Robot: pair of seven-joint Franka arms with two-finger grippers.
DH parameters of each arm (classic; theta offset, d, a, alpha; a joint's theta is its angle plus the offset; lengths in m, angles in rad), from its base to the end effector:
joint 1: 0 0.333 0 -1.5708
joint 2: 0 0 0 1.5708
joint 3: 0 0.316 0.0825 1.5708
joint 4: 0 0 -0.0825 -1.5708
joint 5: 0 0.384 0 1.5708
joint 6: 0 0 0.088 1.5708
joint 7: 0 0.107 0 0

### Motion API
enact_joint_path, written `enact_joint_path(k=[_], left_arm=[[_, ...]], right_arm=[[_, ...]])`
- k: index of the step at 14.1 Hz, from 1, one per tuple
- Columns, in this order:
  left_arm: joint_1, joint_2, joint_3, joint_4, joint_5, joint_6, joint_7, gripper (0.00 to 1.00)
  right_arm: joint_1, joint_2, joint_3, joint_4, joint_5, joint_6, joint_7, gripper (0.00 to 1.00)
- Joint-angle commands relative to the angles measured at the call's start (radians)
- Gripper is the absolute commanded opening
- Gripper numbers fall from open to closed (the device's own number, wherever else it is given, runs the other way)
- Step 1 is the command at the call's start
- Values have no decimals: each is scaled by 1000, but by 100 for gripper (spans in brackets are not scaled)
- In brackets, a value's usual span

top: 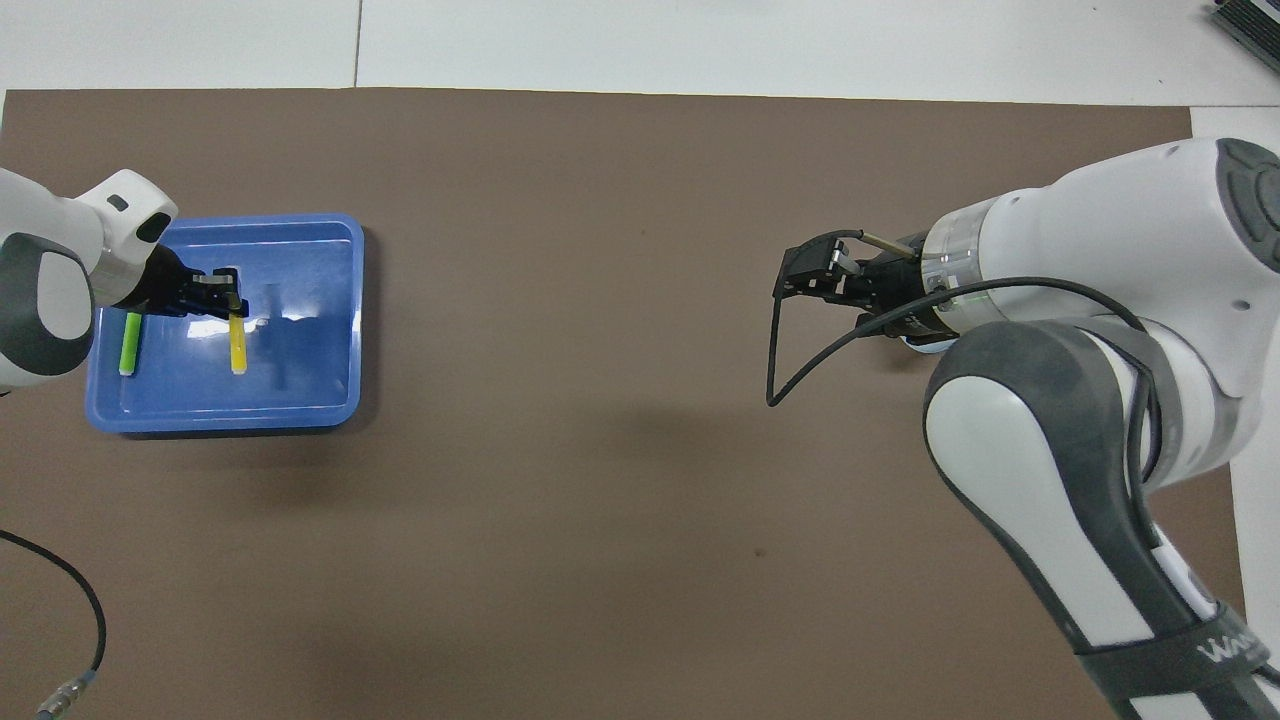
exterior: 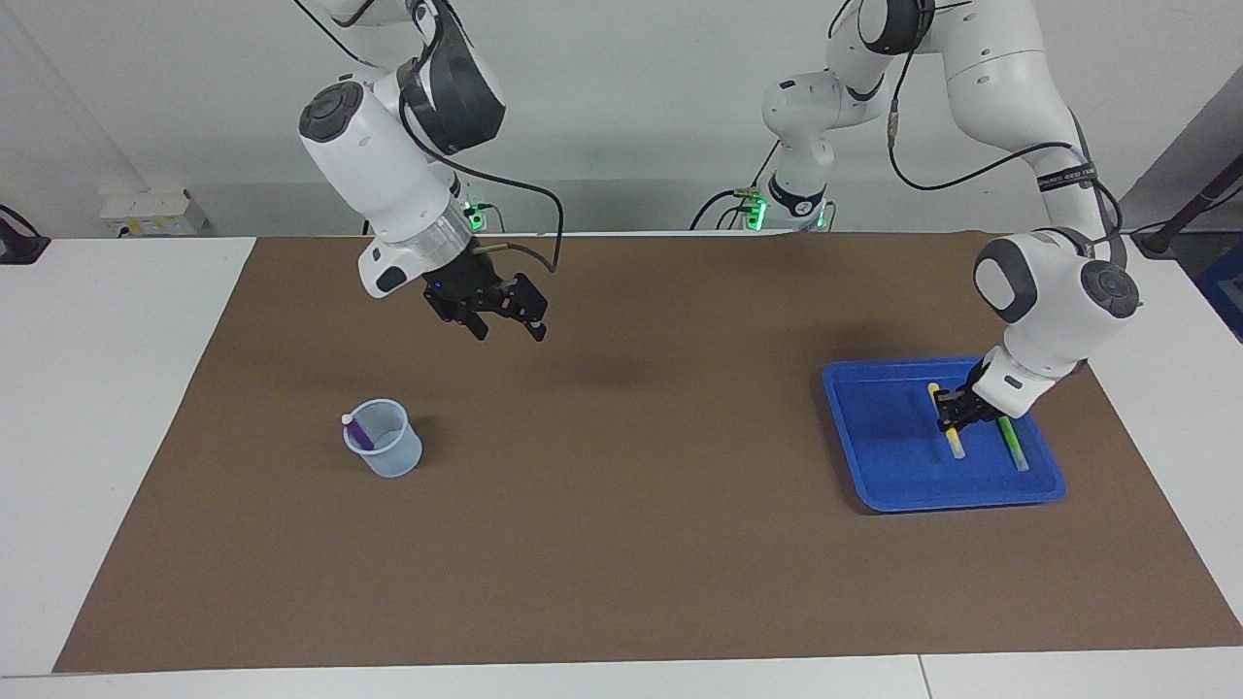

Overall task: Transfer and insert pens with both arms
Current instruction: 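Grasp the yellow pen with the left gripper while the right gripper withdraws, then lift the yellow pen toward the right gripper while the right gripper approaches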

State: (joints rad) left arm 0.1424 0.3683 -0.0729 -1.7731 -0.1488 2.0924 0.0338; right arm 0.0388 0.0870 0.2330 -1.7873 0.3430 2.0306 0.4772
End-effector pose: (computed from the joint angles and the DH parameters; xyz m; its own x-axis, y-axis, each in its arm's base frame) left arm 0.6401 0.0409 0.3502 0.9923 0.1132 -0.0495 0.1195 -0.9811 0.1525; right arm 0.5787 0.1768 0.5175 0.9455 -0.3231 -0.0405 -0.3153 -0.8773 -0.3619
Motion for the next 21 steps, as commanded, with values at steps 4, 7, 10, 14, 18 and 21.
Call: enact_joint_path(k=[4,7,10,14,18,21], left_arm=[[-75,-17,-1,52,-135,-127,-385,0],[-130,-20,-1,50,-250,-150,-599,0],[-181,-22,-2,47,-316,-144,-754,0],[-245,-25,-2,40,-455,-134,-942,0],[-328,-31,-2,12,-560,-63,-1057,0],[-397,-38,-2,-29,-664,38,-1104,0]], right_arm=[[-2,-16,14,-14,8,7,12,100],[-2,-16,14,-14,8,3,21,100],[-2,-16,14,-14,8,5,35,100],[3,-16,17,-14,8,16,67,100],[90,-16,17,-30,8,109,226,100],[145,-27,17,-58,10,197,375,100]])
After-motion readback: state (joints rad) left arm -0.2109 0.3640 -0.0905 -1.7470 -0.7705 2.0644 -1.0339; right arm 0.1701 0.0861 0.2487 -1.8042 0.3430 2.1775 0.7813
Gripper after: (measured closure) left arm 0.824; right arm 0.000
